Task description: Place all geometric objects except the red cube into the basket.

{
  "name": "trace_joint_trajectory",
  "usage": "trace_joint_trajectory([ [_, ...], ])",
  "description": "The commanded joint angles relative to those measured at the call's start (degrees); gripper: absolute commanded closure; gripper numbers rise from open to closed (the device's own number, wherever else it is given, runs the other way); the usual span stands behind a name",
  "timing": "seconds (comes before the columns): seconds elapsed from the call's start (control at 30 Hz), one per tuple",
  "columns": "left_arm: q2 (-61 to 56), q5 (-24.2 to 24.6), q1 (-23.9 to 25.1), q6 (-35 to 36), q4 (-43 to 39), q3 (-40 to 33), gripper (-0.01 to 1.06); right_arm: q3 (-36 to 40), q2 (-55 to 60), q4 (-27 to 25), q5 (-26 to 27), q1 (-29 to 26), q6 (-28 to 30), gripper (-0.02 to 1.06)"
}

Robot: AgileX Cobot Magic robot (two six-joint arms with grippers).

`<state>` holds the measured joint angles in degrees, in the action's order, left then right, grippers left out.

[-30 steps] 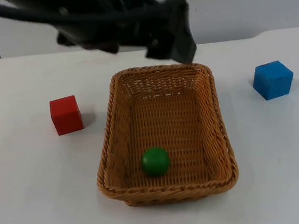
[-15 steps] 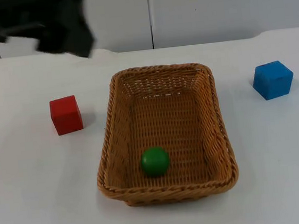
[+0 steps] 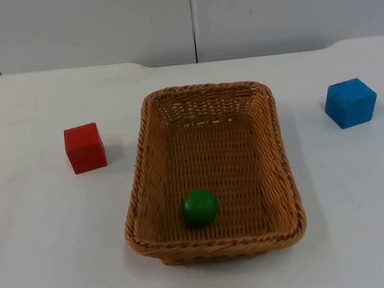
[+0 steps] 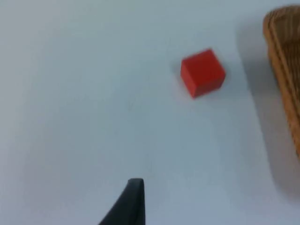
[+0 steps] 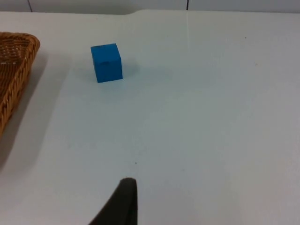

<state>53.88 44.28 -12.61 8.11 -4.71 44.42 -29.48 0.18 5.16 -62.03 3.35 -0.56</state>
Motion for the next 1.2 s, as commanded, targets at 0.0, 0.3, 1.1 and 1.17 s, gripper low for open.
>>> trace_joint_trajectory([
  [0.0, -1.92, -0.09, 0.81, -1.59, 2.40, -2.46, 0.00, -0.72, -0.18, -1.03, 1.29, -0.24, 1.50, -0.01],
  [0.3, -9.23, -1.38, 1.37, -1.71, 2.60, -9.73, 0.00, -6.94, 16.36, -2.46, 6.94, -0.24, 3.10, -0.01],
  [1.1, -10.05, -1.68, 1.37, -1.71, 2.60, -9.86, 0.00, -37.73, 81.69, -9.31, 13.68, 2.30, 9.02, -0.01],
  [1.17, -10.05, -1.67, 1.37, -1.71, 2.47, -9.86, 0.00, -41.99, 86.98, -7.09, 13.92, 5.02, 9.02, -0.01],
])
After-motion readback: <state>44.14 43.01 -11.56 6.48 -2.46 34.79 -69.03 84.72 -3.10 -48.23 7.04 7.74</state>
